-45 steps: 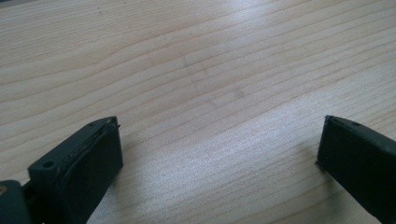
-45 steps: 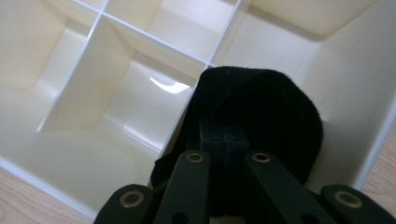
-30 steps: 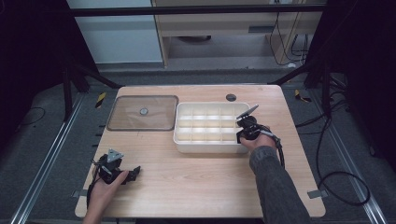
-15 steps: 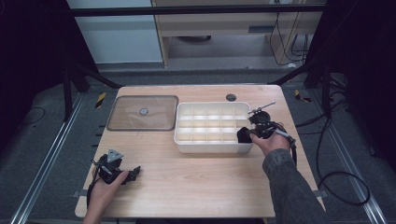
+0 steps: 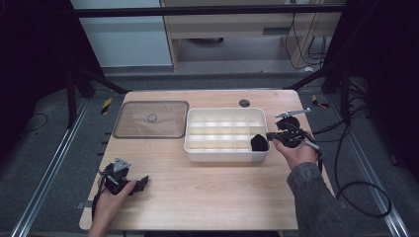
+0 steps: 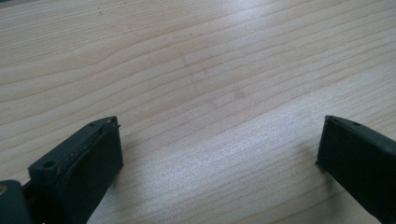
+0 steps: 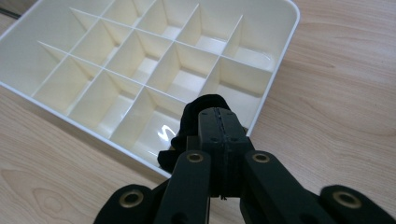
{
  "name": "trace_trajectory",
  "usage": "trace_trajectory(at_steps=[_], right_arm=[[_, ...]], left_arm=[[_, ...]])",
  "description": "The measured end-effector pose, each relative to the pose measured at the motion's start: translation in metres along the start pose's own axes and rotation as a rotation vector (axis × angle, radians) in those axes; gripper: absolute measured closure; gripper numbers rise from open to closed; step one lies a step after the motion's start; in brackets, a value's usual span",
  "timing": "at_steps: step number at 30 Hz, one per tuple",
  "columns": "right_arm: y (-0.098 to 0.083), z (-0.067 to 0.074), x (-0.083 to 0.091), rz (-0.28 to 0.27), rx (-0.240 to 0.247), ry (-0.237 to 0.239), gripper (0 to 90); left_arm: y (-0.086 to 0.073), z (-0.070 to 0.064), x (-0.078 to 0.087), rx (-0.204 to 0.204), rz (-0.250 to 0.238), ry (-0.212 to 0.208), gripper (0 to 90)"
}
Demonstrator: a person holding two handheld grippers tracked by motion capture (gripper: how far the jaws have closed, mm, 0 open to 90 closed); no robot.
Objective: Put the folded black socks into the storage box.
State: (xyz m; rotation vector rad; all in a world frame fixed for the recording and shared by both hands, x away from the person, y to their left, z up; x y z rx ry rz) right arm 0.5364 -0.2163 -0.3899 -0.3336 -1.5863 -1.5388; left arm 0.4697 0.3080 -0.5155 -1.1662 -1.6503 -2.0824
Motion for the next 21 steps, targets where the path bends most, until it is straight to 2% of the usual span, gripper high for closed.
trace_trajectory(at_steps=[8, 9, 11, 12, 13, 16, 17, 18, 19, 20, 21], right_arm=[[-0.013, 0.003, 0.014, -0.075, -0.013, 0.033, 90.0], [-0.018, 0.003, 0.017, -0.091, -0.023, 0.041, 85.6], [-0.02, 0.003, 0.017, -0.09, -0.021, 0.046, 83.9], [-0.024, 0.004, 0.018, -0.088, -0.021, 0.048, 81.2], [-0.029, 0.004, 0.02, -0.087, -0.026, 0.035, 72.4], [-0.035, 0.004, 0.022, -0.093, -0.041, 0.044, 68.7], [-0.041, 0.005, 0.023, -0.087, -0.038, 0.043, 60.6], [-0.041, 0.005, 0.023, -0.087, -0.038, 0.043, 60.6], [-0.048, 0.006, 0.024, -0.086, -0.042, 0.043, 52.5], [-0.048, 0.006, 0.024, -0.086, -0.042, 0.043, 52.5], [-0.054, 0.008, 0.024, -0.087, -0.039, 0.036, 44.5]], left_arm=[[0.0, 0.0, 0.0, 0.0, 0.0, 0.0, 0.0], [0.0, 0.0, 0.0, 0.0, 0.0, 0.0, 0.0], [0.0, 0.0, 0.0, -0.002, -0.001, 0.0, 0.0], [0.0, 0.0, 0.0, -0.002, -0.001, 0.0, 0.0], [0.0, 0.0, 0.0, -0.002, -0.001, 0.0, 0.0], [0.0, 0.0, 0.0, -0.002, -0.001, 0.0, 0.0], [0.0, 0.0, 0.0, -0.002, -0.001, 0.0, 0.0], [0.0, 0.0, 0.0, -0.002, -0.001, 0.0, 0.0], [0.0, 0.0, 0.0, -0.002, -0.001, 0.0, 0.0], [0.0, 0.0, 0.0, -0.002, -0.001, 0.0, 0.0], [0.0, 0.0, 0.0, -0.002, -0.001, 0.0, 0.0]])
Point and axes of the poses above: each handheld gripper's, and its own axes: x roughly backward along the jaws, y roughly out of its top, z roughly to its left, the point moved 1 cm from there along -x, roughly forward along the jaws, and after that the axes turned 2 degrees about -x, right-handed, at the moved point
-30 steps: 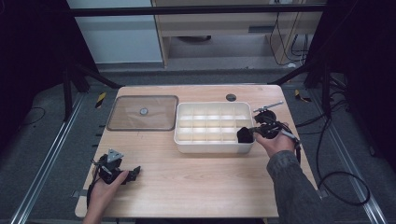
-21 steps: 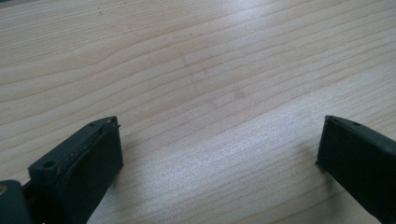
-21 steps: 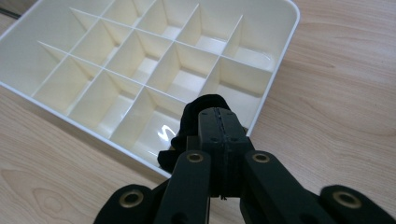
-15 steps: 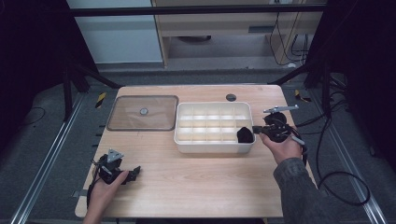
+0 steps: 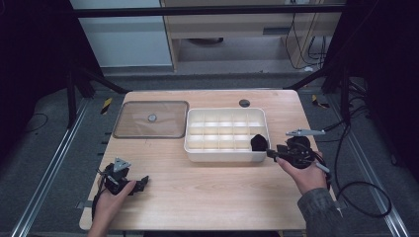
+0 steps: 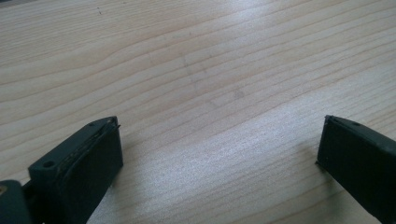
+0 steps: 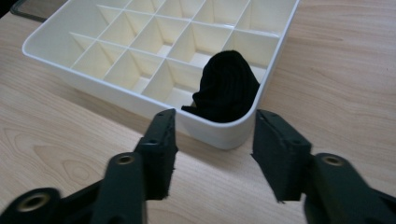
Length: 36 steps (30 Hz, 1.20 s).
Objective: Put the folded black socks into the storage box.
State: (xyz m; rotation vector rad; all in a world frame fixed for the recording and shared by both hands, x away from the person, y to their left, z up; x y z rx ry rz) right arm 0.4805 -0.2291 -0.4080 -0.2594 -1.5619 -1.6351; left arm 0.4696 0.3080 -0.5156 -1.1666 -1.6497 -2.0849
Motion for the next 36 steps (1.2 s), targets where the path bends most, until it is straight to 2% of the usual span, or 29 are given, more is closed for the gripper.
trace_trajectory(at_steps=[1, 2, 3, 4, 5, 7, 8, 12, 22, 28, 33, 36], right_arm=[[0.0, 0.0, 0.0, 0.0, 0.0, 0.0, 44.5], [-0.005, 0.001, 0.0, -0.002, 0.004, -0.008, 37.2], [-0.005, 0.001, 0.0, -0.002, 0.004, -0.008, 37.2], [-0.009, 0.001, 0.0, -0.001, 0.007, -0.013, 33.7], [-0.015, 0.002, -0.001, 0.003, 0.013, -0.022, 26.2], [-0.018, 0.002, -0.002, 0.01, 0.018, -0.023, 23.2], [-0.024, 0.003, -0.003, 0.017, 0.027, -0.029, 17.6], [-0.035, 0.006, -0.006, 0.036, 0.051, -0.036, 11.8], [-0.063, 0.014, -0.021, 0.088, 0.107, -0.005, 8.1], [-0.08, 0.019, -0.034, 0.117, 0.118, 0.008, 8.3], [-0.089, 0.023, -0.042, 0.127, 0.128, 0.014, 8.4], [-0.092, 0.025, -0.048, 0.111, 0.144, 0.003, 8.3]], left_arm=[[0.0, 0.0, 0.0, 0.0, 0.0, 0.0, 0.0], [0.0, 0.0, 0.0, 0.0, 0.0, 0.0, 0.0], [0.0, 0.0, 0.0, 0.0, 0.0, 0.0, 0.0], [0.0, 0.0, 0.0, 0.0, 0.0, 0.0, 0.0], [0.0, 0.0, 0.0, 0.0, 0.0, 0.0, 0.0], [0.0, 0.0, 0.0, 0.0, 0.0, 0.0, 0.0], [0.0, 0.0, 0.0, 0.0, 0.0, 0.0, 0.0], [0.0, 0.0, 0.0, 0.0, 0.0, 0.0, 0.0], [0.0, 0.0, 0.0, 0.0, 0.0, 0.0, 0.0], [0.0, 0.0, 0.0, 0.0, 0.0, 0.0, 0.0], [0.0, 0.0, 0.0, 0.0, 0.0, 0.0, 0.0], [0.0, 0.0, 0.0, 0.0, 0.0, 0.0, 0.0]])
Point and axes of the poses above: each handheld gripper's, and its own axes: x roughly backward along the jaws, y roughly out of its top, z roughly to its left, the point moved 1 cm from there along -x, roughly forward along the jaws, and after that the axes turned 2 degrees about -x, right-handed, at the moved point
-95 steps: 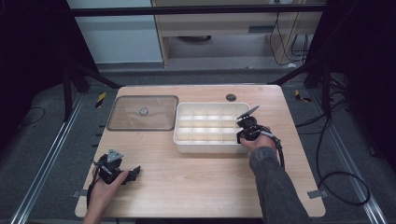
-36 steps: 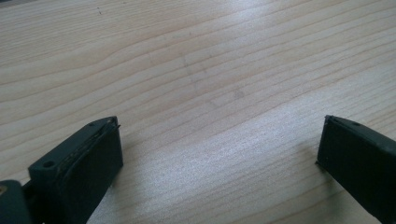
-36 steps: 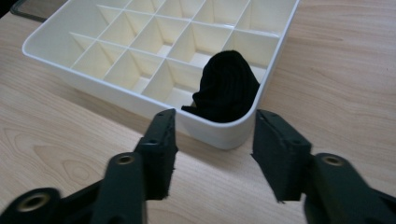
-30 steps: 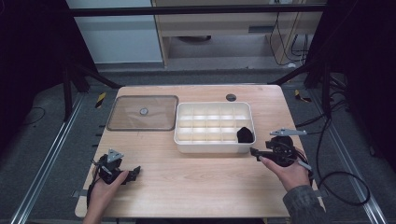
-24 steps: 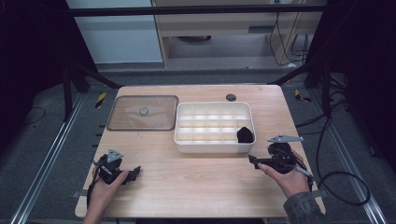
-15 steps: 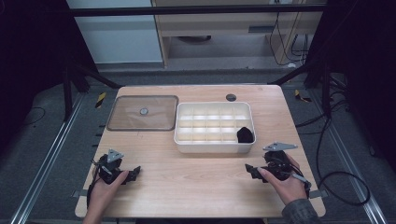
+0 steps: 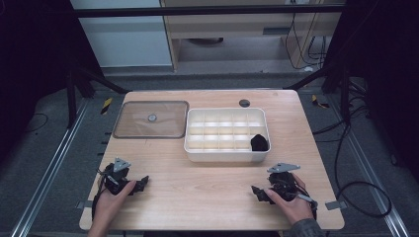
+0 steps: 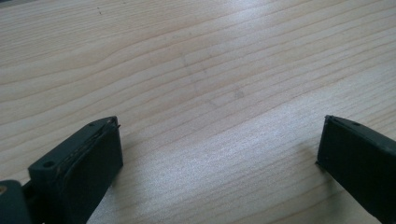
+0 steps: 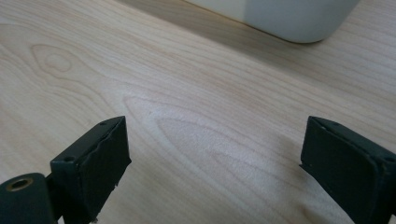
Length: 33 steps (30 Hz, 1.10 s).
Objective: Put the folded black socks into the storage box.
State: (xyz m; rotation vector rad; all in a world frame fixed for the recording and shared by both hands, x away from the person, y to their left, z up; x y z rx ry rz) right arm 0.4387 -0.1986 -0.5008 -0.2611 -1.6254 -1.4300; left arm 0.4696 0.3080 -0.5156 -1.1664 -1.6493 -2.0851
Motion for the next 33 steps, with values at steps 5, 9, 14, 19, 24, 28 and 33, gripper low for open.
trace_trajectory(at_steps=[5, 9, 14, 19, 24, 28, 33], right_arm=[[0.001, -0.001, -0.008, -0.027, -0.018, -0.019, 8.2], [0.002, -0.005, -0.014, -0.041, -0.02, -0.046, 8.1], [0.002, -0.005, -0.02, -0.065, -0.028, -0.07, 8.5], [0.002, -0.006, -0.023, -0.078, -0.026, -0.088, 8.2], [0.003, -0.005, -0.026, -0.093, -0.008, -0.111, 7.1], [0.003, -0.005, -0.027, -0.087, 0.002, -0.117, 6.3], [0.003, -0.005, -0.027, -0.089, -0.006, -0.121, 6.0]], left_arm=[[0.0, 0.0, 0.0, 0.0, 0.0, 0.0, 0.0], [0.0, 0.0, 0.0, 0.0, 0.0, 0.0, 0.0], [0.0, 0.0, 0.0, 0.0, 0.0, 0.0, 0.0], [0.0, 0.0, 0.0, 0.0, 0.0, 0.0, 0.0], [0.0, 0.0, 0.0, 0.0, 0.0, 0.0, 0.0], [0.0, 0.0, 0.0, -0.001, 0.0, -0.001, 0.0], [0.003, -0.001, -0.003, 0.017, 0.001, 0.015, 0.0]])
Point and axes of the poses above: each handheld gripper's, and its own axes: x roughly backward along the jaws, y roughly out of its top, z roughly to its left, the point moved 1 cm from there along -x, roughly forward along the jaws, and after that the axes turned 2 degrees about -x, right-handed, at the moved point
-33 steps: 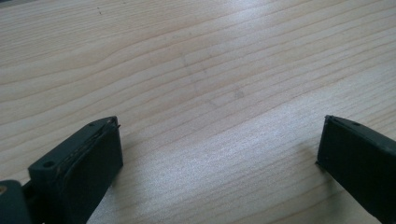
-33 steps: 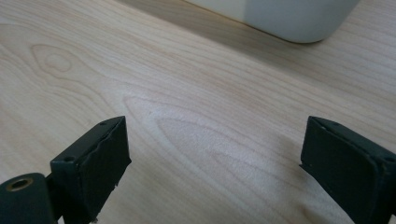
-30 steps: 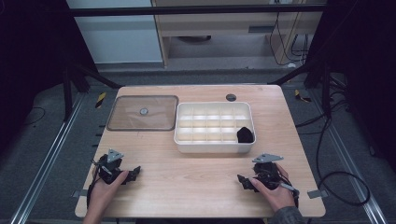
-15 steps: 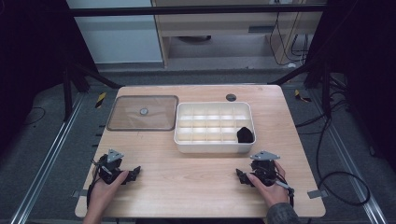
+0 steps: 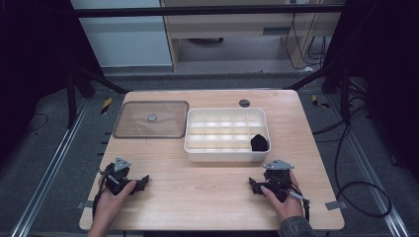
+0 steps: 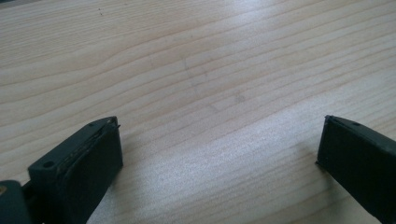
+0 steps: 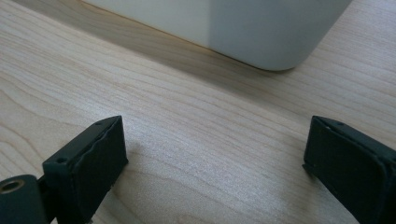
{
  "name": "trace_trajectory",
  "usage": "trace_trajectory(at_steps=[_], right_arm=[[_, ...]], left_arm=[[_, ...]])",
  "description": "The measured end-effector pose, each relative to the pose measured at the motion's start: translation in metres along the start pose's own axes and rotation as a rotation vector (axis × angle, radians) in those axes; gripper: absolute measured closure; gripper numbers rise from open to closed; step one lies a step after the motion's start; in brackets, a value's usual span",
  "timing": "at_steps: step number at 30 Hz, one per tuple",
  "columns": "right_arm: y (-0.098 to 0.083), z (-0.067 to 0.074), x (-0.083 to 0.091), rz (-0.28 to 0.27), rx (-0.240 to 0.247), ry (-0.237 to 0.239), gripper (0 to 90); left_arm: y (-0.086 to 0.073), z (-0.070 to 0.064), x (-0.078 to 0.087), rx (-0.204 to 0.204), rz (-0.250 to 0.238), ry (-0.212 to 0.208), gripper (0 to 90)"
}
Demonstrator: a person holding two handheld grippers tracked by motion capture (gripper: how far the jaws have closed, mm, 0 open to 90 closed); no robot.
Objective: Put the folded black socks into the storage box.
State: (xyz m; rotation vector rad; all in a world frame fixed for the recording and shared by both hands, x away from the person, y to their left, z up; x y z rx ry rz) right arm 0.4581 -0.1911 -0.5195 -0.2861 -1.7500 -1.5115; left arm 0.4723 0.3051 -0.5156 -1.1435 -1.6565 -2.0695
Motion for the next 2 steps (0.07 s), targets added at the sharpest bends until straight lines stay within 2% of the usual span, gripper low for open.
trace_trajectory(at_steps=[2], right_arm=[[0.0001, -0.0012, 0.0, -0.002, -0.015, -0.008, 6.3]], left_arm=[[0.001, -0.0003, -0.0009, 0.006, 0.001, 0.006, 0.0]])
Point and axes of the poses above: each handheld gripper's, and its own axes: x roughly backward along the jaws, y roughly out of its top, z roughly to its left, the point moved 1 cm from there along -x, roughly forward along the jaws, and after that the axes turned 2 degrees about -x, right-handed, at the moved point
